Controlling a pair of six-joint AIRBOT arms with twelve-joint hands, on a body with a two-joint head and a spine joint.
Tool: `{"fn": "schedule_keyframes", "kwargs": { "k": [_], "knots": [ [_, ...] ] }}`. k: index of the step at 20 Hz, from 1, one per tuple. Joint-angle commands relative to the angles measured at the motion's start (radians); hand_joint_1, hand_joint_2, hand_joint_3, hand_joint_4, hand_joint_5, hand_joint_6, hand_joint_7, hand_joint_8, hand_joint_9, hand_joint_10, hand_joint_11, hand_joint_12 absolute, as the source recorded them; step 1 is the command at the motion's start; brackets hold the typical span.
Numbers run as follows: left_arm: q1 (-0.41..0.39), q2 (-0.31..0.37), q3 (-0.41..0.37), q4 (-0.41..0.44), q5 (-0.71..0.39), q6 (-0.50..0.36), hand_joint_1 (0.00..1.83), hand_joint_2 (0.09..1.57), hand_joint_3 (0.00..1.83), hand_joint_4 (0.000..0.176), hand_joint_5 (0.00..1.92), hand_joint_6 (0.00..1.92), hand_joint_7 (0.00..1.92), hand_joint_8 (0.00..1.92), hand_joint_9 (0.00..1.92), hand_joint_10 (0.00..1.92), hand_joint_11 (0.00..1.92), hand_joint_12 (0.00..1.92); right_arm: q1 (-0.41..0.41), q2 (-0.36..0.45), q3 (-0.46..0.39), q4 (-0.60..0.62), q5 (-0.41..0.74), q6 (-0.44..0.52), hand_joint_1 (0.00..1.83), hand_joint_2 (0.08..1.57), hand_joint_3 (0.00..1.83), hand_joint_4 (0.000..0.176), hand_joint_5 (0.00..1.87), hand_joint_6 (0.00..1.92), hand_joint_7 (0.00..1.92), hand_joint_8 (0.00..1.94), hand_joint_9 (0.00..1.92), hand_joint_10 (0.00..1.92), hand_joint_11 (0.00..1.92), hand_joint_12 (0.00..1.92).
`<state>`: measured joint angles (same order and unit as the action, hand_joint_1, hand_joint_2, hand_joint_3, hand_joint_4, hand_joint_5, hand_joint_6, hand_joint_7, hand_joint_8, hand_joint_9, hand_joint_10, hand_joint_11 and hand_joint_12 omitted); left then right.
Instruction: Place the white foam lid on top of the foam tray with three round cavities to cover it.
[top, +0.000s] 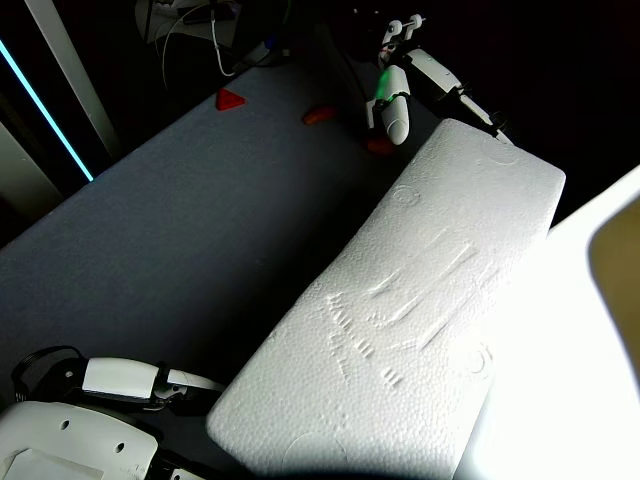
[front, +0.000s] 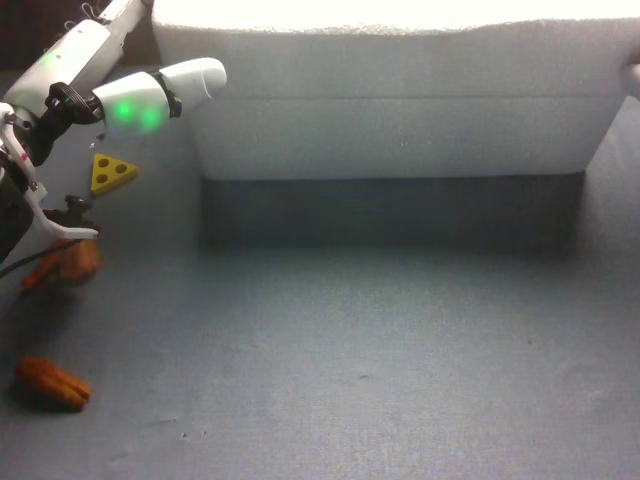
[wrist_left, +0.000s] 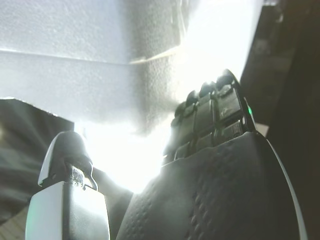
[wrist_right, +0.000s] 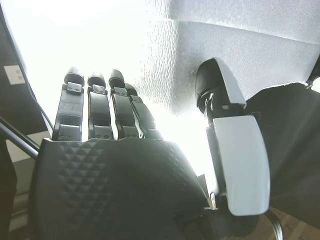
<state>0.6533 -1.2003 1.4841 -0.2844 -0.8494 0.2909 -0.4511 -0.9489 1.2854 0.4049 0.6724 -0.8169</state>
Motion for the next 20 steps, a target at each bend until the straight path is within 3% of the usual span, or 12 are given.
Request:
{"fn": "schedule_keyframes", "kwargs": {
  "k": [1,6,9,10,11,12,13,14,20],
  "knots": [
    [0.002,0.001,-0.003,0.036,-0.058,0.004,0.39,1.11,0.01,0.000,0.13,0.00,0.00,0.00,0.00,0.00,0.04,0.02,0.012,0.002,-0.007,-0.056,0.072,-0.003,0.60,1.25,0.00,0.000,0.00,0.00,0.00,0.00,0.00,0.00,0.00,0.00],
    [-0.004,-0.015,0.020,0.028,-0.024,0.005,0.39,1.10,0.00,0.000,0.12,0.00,0.00,0.00,0.00,0.00,0.01,0.03,0.012,0.002,-0.004,-0.050,0.069,-0.003,0.59,1.25,0.00,0.000,0.00,0.00,0.00,0.00,0.00,0.00,0.00,0.00],
    [-0.029,-0.020,0.029,0.043,-0.020,0.005,0.46,1.12,0.00,0.000,0.12,0.00,0.00,0.00,0.00,0.00,0.00,0.23,0.012,0.002,0.001,-0.049,0.069,-0.003,0.58,1.28,0.01,0.000,0.00,0.00,0.00,0.00,0.00,0.00,0.05,0.03],
    [-0.034,-0.021,0.029,0.047,-0.024,0.005,0.45,1.13,0.00,0.000,0.10,0.00,0.00,0.00,0.00,0.00,0.00,0.24,0.012,0.002,0.001,-0.049,0.069,-0.003,0.55,1.31,0.00,0.000,0.00,0.00,0.00,0.00,0.00,0.00,0.01,0.33],
    [-0.040,-0.021,0.029,0.051,-0.027,0.005,0.45,1.13,0.00,0.000,0.10,0.00,0.00,0.00,0.00,0.00,0.00,0.24,0.012,0.002,0.001,-0.051,0.069,-0.003,0.55,1.31,0.00,0.000,0.00,0.00,0.00,0.00,0.00,0.00,0.01,0.33],
    [-0.046,-0.021,0.029,0.055,-0.029,0.005,0.44,1.13,0.00,0.000,0.09,0.00,0.00,0.00,0.00,0.00,0.00,0.21,0.012,0.002,0.002,-0.053,0.069,-0.004,0.54,1.31,0.00,0.000,0.00,0.00,0.00,0.00,0.00,0.00,0.00,0.51],
    [-0.048,-0.021,0.029,0.056,-0.034,0.005,0.44,1.13,0.00,0.000,0.09,0.00,0.00,0.00,0.00,0.00,0.00,0.21,0.012,0.002,0.002,-0.056,0.071,-0.008,0.54,1.31,0.00,0.000,0.00,0.00,0.00,0.00,0.00,0.00,0.00,0.51],
    [-0.048,-0.019,0.029,0.056,-0.038,0.005,0.45,1.14,0.00,0.000,0.06,0.00,0.00,0.00,0.00,0.00,0.00,0.21,0.012,0.002,0.001,-0.061,0.075,-0.008,0.53,1.30,0.00,0.000,0.00,0.00,0.00,0.00,0.00,0.00,0.00,0.73],
    [-0.039,-0.016,0.024,0.051,-0.053,0.000,0.43,1.14,0.00,0.000,0.08,0.00,0.00,0.00,0.00,0.00,0.00,0.21,0.023,0.002,-0.014,-0.069,0.099,-0.011,0.56,1.29,0.00,0.000,0.00,0.00,0.00,0.00,0.00,0.00,0.00,0.62]
  ]
}}
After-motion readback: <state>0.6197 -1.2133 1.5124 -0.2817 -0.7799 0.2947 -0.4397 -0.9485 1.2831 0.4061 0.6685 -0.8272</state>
